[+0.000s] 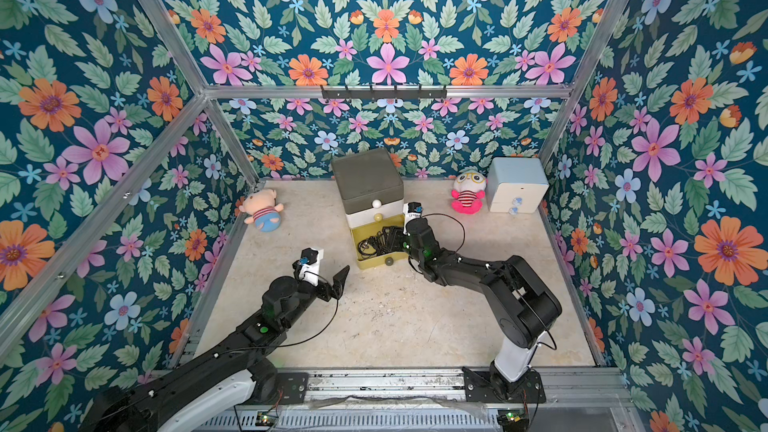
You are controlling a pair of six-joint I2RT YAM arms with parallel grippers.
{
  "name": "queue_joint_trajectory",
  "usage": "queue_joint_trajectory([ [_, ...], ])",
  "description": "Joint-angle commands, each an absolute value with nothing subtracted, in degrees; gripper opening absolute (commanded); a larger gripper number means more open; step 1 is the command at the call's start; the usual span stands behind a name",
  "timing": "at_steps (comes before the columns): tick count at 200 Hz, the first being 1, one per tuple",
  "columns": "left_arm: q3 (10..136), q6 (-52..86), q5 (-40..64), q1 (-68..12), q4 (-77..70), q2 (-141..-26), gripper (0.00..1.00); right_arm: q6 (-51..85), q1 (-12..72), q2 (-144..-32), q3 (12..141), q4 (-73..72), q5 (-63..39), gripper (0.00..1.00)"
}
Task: Place the wired earphones into the drawer by color
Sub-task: Place the wired earphones in the drawer.
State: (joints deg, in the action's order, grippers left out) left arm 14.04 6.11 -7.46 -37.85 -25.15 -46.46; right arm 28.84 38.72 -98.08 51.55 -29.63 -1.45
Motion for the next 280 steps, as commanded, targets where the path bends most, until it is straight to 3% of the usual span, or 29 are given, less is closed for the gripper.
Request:
queue_joint_trajectory([
  [1, 14.15, 7.49, -13.59, -37.79, -23.77, -45.72, 0.99, 30.79, 38.72, -96.68, 50.87, -26.16, -3.82, 0.6],
  [92, 14.03, 9.39, -19.51, -37.79, -21.53, -43.78, 0.99, 36.94, 40.64, -92.36, 40.47, -28.57, -5.98, 0.57],
  [280, 13.97, 9.14, -18.81, -37.79, -21.8, -43.85, 0.99, 41.41, 41.14, -104.34, 39.55, -41.12, -6.47, 0.42],
])
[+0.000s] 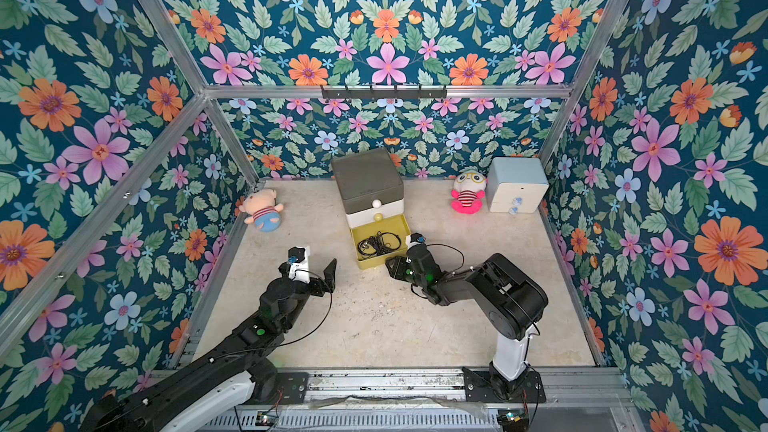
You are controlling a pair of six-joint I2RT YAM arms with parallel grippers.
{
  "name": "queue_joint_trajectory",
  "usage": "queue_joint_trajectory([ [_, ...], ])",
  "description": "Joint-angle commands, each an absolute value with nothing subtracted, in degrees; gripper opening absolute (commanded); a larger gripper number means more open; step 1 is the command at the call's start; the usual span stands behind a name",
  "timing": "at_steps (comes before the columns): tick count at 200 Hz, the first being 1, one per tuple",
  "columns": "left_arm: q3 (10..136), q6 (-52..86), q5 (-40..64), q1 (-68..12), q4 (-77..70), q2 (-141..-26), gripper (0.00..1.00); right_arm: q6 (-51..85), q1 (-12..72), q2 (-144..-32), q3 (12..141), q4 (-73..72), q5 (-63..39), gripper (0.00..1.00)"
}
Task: Place the wired earphones into the drawer by color
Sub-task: Place the wired earphones in the drawer, then close the drawer of the storage box.
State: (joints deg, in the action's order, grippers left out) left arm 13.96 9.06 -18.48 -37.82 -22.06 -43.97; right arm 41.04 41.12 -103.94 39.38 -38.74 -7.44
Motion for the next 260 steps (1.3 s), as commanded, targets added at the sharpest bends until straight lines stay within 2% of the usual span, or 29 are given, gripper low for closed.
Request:
queue_joint_trajectory([
  [1, 13.97, 9.14, -18.76, -37.79, -21.8, -43.85, 0.99, 41.4, 41.14, -104.42, 39.55, -41.17, -6.49, 0.42],
  [126, 13.97, 9.06, -18.75, -37.78, -21.79, -43.89, 0.99, 41.1, 41.16, -107.44, 40.25, -43.89, -4.35, 0.31],
  [167, 13.97, 8.97, -18.9, -37.79, -22.1, -44.34, 0.99, 41.0, 41.16, -107.6, 40.36, -44.12, -3.37, 0.32],
  [180, 14.06, 8.97, -18.74, -37.79, -22.21, -44.59, 0.99, 40.97, 41.14, -107.74, 40.58, -44.03, -3.1, 0.37],
  [195, 14.15, 8.96, -18.56, -37.79, -22.26, -44.87, 0.99, 41.1, 41.16, -108.12, 40.86, -44.11, -3.08, 0.38],
  [260, 14.15, 9.05, -18.34, -37.79, -22.24, -44.81, 0.99, 41.13, 41.19, -108.58, 40.87, -44.34, -2.69, 0.35],
])
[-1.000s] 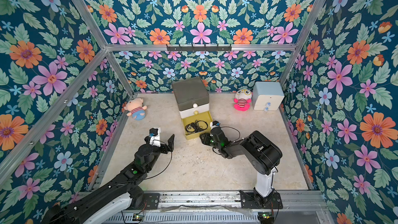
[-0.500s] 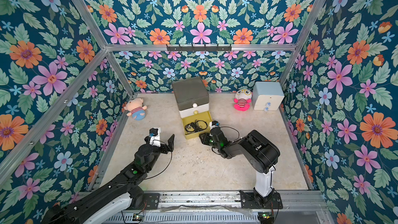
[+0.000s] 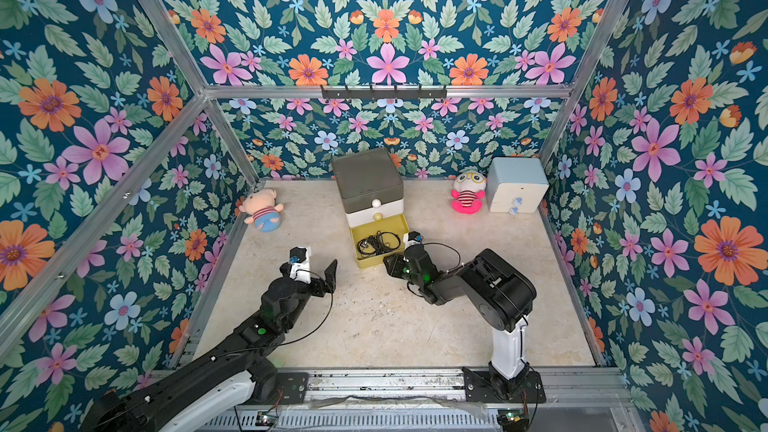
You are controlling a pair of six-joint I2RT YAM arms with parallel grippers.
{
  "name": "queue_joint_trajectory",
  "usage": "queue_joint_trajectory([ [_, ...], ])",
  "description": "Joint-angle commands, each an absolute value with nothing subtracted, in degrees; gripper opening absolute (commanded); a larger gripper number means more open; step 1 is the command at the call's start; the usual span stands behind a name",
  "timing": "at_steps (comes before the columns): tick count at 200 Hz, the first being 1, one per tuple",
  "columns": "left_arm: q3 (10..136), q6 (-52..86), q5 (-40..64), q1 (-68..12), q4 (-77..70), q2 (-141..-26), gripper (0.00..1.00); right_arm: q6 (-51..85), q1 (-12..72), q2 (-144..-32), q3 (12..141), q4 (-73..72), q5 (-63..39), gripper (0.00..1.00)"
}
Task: Place the wired earphones into the drawer by color
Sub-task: Close the drawer of the storage box.
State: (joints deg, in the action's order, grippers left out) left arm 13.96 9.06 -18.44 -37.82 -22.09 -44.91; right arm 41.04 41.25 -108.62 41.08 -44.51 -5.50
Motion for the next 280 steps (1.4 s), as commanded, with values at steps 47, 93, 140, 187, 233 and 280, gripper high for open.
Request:
queue_joint_trajectory([
  [47, 14.15, 9.16, -18.08, -37.79, -22.23, -44.63, 0.99, 40.63, 41.18, -107.67, 40.93, -44.03, -1.25, 0.33],
  [93, 14.02, 9.14, -18.36, -37.79, -22.06, -44.04, 0.99, 39.57, 41.21, -108.05, 42.59, -43.48, 0.41, 0.32],
  [140, 13.97, 9.14, -18.37, -37.79, -22.15, -44.03, 0.99, 38.51, 41.15, -108.34, 44.35, -43.01, 2.54, 0.32],
  [187, 13.97, 9.14, -18.36, -37.79, -22.06, -44.03, 0.99, 37.88, 40.37, -110.7, 47.1, -42.82, 2.64, 0.32],
  [233, 13.97, 9.05, -18.6, -37.79, -22.06, -44.1, 0.99, 37.55, 39.89, -112.73, 49.68, -43.87, 2.81, 0.32],
  [280, 13.97, 9.05, -18.62, -37.79, -22.06, -44.03, 0.99, 37.46, 39.89, -114.63, 52.01, -44.71, 3.15, 0.32],
])
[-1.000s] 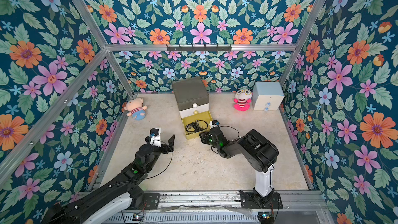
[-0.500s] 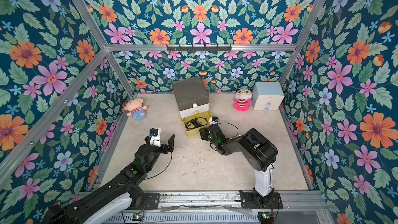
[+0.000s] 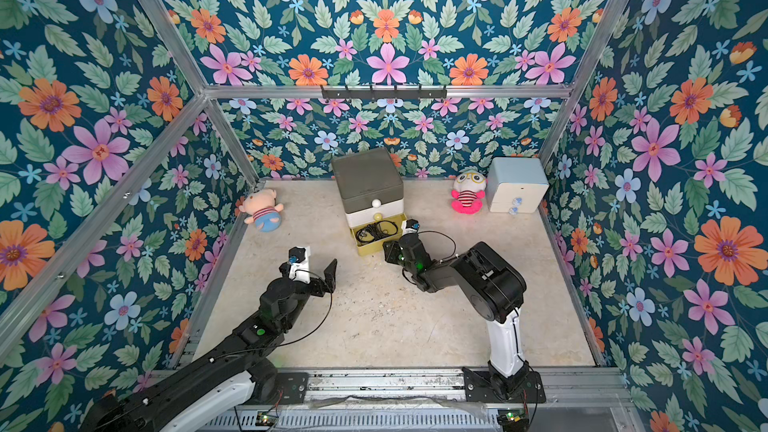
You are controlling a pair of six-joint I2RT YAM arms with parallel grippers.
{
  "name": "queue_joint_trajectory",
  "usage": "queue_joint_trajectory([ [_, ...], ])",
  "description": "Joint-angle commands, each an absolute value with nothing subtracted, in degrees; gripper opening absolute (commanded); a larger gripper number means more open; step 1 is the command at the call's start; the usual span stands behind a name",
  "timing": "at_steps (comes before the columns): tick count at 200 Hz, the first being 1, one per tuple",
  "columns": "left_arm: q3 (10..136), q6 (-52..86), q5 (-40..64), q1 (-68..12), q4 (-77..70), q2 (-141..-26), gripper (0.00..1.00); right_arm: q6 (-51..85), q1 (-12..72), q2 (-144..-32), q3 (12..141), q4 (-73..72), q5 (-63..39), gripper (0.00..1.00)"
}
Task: Place the wired earphones into the drawer by color
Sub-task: Close the drawer of the storage box.
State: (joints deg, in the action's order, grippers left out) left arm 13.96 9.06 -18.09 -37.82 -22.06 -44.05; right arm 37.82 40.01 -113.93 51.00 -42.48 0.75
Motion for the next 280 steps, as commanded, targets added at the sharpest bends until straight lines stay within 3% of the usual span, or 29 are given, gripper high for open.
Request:
queue_joint_trajectory([
  [1, 13.97, 9.05, -18.67, -37.79, -22.06, -44.03, 0.99, 37.54, 39.9, -114.66, 52.07, -44.68, 3.16, 0.32],
  [280, 13.89, 9.05, -18.71, -37.79, -21.97, -43.51, 0.99, 40.63, 39.9, -126.03, 63.69, -49.96, 7.9, 0.31],
])
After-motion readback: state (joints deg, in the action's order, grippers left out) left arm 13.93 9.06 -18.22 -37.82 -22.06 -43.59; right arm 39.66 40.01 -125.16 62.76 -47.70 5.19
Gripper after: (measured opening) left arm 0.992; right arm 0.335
